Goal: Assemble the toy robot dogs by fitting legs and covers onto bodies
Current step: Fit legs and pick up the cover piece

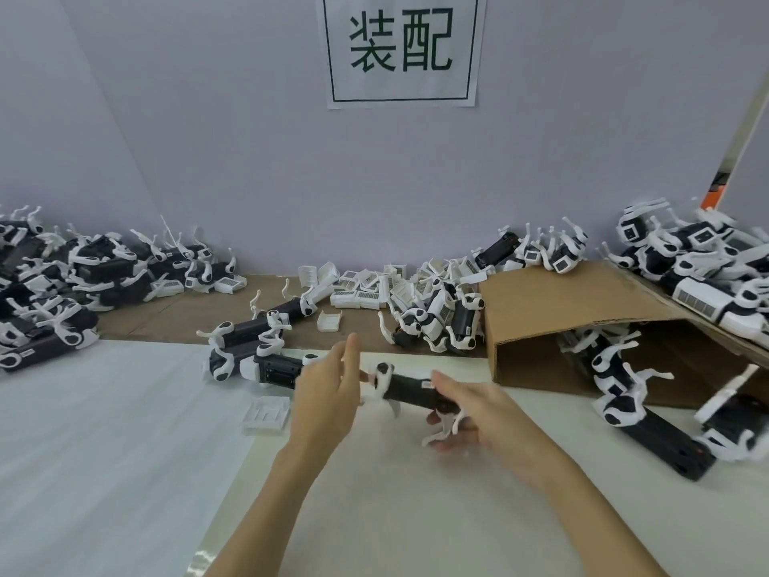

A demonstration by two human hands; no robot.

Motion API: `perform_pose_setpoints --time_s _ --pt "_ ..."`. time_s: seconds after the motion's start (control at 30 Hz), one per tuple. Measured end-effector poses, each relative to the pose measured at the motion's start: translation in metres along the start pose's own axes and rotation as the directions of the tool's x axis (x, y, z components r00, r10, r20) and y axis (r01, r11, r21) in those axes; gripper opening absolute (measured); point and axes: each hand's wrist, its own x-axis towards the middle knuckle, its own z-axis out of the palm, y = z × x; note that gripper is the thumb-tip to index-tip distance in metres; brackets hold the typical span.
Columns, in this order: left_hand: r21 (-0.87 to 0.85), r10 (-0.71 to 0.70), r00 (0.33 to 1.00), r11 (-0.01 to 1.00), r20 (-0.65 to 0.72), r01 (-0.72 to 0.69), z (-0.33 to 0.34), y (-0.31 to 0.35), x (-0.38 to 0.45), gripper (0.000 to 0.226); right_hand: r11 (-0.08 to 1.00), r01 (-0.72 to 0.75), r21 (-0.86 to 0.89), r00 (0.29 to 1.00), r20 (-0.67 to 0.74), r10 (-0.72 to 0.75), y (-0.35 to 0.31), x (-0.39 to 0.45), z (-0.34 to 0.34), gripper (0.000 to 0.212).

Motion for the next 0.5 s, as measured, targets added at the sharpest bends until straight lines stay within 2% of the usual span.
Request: perform_pose_setpoints --time_s 0.07,0.1,0.13,0.17,0.2,0.23,0.3,0.37,0.43,0.5 --pt "0.205 0.152 0.972 0.972 -0.18 -0.114 -0.007 -0.008 0.007 0.052 0.969 0.009 0.245 0.998 -0.058 0.006 -0.02 0.008 -0.013 0.058" --pt "0.268 0.195 0.947 0.955 -0.257 -0.124 -0.011 -0.012 0.011 0.036 0.904 0.074 0.421 0.994 -0.1 -0.035 -0.032 0.012 -0.024 0.061" --pt "0.32 0.228 0.921 0.939 -0.317 -0.123 -0.015 -0.016 0.015 0.02 0.776 0.158 0.611 0.987 -0.118 -0.108 -0.044 0.015 -0.036 0.07" --pt "0.378 0.251 0.906 0.919 -0.34 -0.112 -0.018 -0.022 0.018 0.011 0.596 0.192 0.78 0.976 -0.09 -0.197 -0.054 0.018 -0.048 0.085" --pt "0.446 0.243 0.913 0.892 -0.328 -0.077 -0.019 -0.026 0.02 0.014 0.433 0.146 0.89 0.961 -0.022 -0.277 -0.06 0.018 -0.057 0.105" --pt "0.508 0.194 0.938 0.861 -0.286 -0.023 -0.019 -0.031 0.021 0.025 0.355 0.07 0.932 0.944 0.053 -0.324 -0.064 0.019 -0.062 0.123" --pt "0.619 0.045 0.988 0.783 -0.15 0.059 -0.017 -0.038 0.02 0.048 0.41 0.004 0.912 0.928 0.149 -0.34 -0.06 0.021 -0.059 0.129" --pt "0.691 -0.011 0.999 0.722 -0.031 0.03 -0.015 -0.046 0.019 0.053 0.474 -0.004 0.881 0.934 0.172 -0.312 -0.039 0.024 -0.049 0.11" --pt "0.67 0.054 0.998 0.741 0.012 -0.048 -0.015 -0.051 0.02 0.043 0.48 -0.027 0.877 0.961 0.154 -0.228 -0.014 0.025 -0.041 0.081" --pt "0.553 0.15 0.989 0.824 -0.003 -0.124 -0.016 -0.053 0.023 0.032 0.489 -0.022 0.872 0.987 0.098 -0.131 0.001 0.026 -0.034 0.065"
